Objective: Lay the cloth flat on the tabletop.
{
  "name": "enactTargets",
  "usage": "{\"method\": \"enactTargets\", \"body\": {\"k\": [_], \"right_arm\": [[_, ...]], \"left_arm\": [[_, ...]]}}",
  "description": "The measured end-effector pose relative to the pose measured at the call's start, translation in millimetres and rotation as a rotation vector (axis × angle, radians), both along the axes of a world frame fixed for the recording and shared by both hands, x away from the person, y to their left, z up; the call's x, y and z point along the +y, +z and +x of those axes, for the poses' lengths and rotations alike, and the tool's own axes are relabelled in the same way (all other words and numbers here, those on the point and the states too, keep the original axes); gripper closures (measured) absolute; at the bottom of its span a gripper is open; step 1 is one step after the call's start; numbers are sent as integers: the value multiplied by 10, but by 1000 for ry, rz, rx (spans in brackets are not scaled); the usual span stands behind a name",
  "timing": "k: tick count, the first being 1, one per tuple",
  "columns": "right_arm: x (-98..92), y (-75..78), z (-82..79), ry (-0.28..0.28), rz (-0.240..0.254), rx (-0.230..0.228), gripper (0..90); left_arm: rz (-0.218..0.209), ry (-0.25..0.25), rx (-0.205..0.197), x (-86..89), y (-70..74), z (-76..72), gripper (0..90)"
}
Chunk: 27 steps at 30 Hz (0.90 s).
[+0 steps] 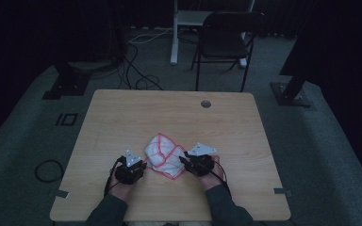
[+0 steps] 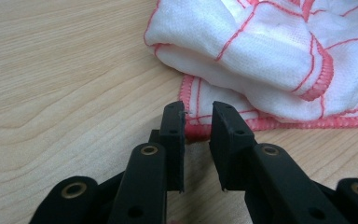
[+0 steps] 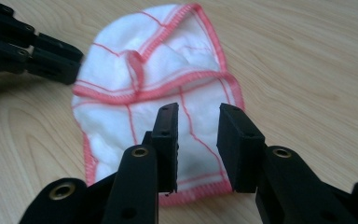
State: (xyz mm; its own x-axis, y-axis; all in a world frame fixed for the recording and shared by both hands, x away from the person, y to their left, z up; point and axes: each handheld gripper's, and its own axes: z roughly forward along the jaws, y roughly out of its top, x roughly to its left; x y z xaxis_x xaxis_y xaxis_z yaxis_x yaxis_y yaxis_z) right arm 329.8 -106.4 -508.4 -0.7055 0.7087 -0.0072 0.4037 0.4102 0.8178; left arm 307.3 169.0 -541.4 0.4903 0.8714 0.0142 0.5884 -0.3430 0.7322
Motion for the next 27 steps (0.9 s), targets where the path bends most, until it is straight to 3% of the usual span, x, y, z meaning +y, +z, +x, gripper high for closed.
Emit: {"method": "enactTargets", "body": {"k": [16,27], "right_arm": [[246,-22,86,67,28,10,758],[451,-4,170,105,10,15,742]], "left_arm": [[9,-1,0,-3,1,-3,858],[8,-2,0,-14,0,-5,899]]}}
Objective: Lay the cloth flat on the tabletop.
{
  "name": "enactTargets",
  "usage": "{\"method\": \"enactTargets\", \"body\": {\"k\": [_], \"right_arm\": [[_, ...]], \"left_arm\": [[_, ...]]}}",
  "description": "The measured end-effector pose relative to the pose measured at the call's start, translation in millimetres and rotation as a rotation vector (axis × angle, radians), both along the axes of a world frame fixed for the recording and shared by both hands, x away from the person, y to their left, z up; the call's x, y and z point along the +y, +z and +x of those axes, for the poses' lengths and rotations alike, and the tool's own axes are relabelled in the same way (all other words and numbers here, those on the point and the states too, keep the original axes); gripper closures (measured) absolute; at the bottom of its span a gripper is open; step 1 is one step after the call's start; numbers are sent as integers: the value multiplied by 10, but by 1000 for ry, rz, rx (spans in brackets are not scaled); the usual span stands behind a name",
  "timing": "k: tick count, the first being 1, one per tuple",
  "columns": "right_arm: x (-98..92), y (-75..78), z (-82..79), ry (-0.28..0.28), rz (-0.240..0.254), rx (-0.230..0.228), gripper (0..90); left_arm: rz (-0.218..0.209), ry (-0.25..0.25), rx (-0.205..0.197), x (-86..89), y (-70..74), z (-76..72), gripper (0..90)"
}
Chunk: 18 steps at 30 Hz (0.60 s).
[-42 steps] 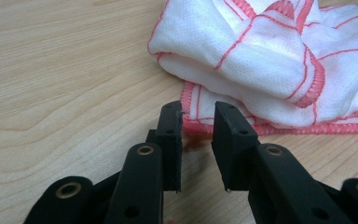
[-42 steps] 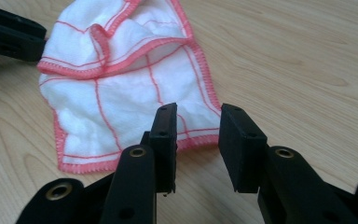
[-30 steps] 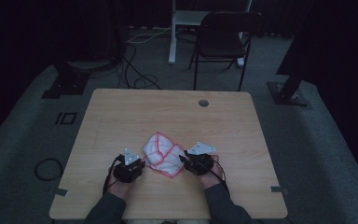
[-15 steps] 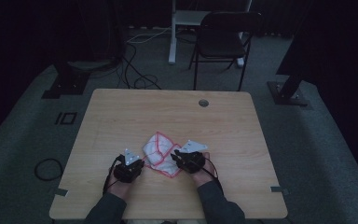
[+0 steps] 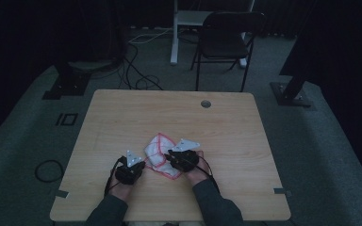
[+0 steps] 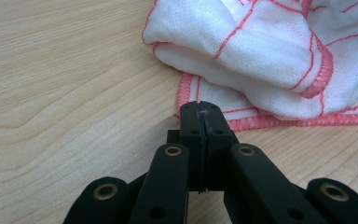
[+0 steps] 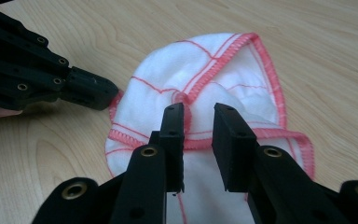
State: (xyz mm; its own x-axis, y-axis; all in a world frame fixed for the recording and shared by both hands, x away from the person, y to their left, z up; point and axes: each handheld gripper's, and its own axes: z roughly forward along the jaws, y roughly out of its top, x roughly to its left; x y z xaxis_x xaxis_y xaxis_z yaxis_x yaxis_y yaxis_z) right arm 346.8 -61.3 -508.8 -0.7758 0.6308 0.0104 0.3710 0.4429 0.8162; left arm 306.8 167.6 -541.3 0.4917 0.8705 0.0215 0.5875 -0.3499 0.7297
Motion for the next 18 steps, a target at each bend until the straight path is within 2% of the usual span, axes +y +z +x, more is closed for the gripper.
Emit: {"method": "enactTargets", "body": {"k": [7,14,18], "right_arm": [[83,-23,19,12,-5,7,735],[193,-35,101,26,-11,26,666],[254,-62,124,35,-31,44,690]], "left_arm": [[3,-1,1,-2,1,0,900],[4,-1,-1,-5,0,-2,900],[7,-2,-3,-5,0,-1,900]]}}
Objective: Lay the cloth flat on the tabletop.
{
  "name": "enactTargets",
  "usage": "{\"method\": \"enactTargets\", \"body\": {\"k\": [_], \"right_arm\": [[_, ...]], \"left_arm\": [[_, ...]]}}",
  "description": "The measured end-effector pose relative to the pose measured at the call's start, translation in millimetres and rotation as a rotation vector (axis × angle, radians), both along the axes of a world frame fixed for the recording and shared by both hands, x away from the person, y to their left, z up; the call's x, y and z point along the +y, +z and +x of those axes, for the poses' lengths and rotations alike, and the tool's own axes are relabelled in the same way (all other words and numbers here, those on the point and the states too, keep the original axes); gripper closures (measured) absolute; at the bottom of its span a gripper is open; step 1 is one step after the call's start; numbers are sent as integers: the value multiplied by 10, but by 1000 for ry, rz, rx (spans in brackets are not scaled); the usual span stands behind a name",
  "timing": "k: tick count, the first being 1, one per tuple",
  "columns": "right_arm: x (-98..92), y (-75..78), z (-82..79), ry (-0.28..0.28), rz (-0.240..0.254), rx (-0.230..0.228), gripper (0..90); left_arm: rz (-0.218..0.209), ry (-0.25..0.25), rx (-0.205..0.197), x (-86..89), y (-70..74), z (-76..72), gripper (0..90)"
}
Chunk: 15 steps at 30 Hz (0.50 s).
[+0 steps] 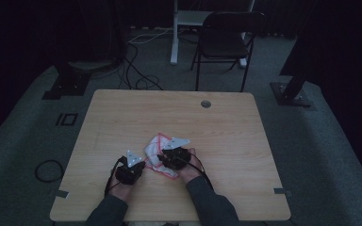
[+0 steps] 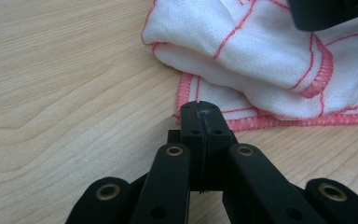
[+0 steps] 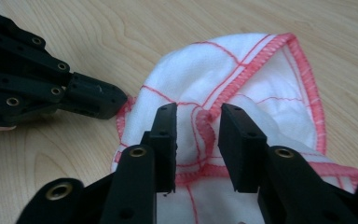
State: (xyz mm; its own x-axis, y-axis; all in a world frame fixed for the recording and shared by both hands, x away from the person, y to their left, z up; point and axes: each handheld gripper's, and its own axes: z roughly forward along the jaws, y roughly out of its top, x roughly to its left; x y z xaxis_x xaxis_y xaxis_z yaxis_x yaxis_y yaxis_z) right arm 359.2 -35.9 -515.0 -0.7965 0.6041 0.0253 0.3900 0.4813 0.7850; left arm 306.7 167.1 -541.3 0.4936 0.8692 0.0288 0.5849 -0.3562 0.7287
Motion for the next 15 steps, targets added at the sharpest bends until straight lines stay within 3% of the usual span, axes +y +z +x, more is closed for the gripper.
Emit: {"method": "enactTargets", "body": {"k": [7,15], "right_arm": [[-6,7,31,1,-14,14,845],[-103,30,30,-23,-7,2,871]], "left_arm": [[-1,0,1,2,0,1,900],[-4,2,2,5,0,1,900]]}}
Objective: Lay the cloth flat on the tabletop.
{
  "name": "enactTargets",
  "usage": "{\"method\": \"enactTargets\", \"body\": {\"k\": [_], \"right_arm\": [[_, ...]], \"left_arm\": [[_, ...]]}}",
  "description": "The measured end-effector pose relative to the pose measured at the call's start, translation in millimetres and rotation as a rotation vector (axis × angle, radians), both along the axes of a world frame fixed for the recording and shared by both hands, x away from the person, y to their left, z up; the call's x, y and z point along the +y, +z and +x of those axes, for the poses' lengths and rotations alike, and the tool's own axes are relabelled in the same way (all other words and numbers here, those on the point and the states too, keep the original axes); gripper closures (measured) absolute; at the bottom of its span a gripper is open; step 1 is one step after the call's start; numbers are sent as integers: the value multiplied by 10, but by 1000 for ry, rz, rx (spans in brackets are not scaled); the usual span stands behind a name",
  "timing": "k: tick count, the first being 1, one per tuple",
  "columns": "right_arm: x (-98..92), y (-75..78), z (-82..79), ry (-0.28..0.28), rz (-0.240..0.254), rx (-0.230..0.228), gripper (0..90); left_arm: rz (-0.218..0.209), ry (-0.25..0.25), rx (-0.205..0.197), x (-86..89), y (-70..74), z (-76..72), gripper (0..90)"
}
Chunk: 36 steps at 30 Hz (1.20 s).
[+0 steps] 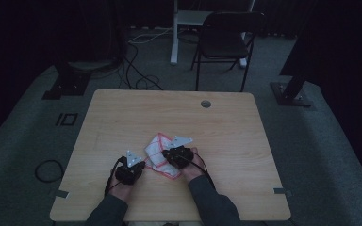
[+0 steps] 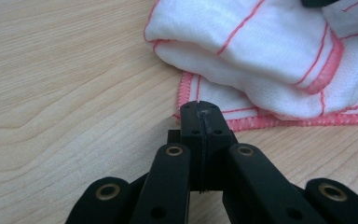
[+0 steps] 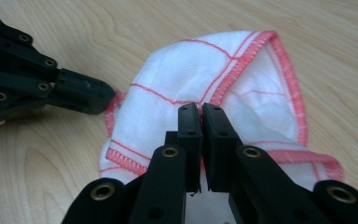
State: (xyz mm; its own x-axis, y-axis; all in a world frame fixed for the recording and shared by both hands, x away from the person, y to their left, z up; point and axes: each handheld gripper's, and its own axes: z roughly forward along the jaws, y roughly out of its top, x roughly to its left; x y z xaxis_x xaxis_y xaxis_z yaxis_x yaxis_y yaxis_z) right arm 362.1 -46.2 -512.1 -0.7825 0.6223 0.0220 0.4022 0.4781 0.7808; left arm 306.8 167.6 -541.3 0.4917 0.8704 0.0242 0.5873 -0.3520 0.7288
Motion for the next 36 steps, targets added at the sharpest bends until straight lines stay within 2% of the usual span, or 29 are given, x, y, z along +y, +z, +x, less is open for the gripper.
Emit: {"method": "enactTargets", "body": {"k": [17,36], "right_arm": [[-360,76,95,-77,4,-20,874],[-753,101,186,-167,3,-20,876]], "left_arm": [[-9,20,5,28,0,5,900],[-28,55,19,95,6,23,900]]}}
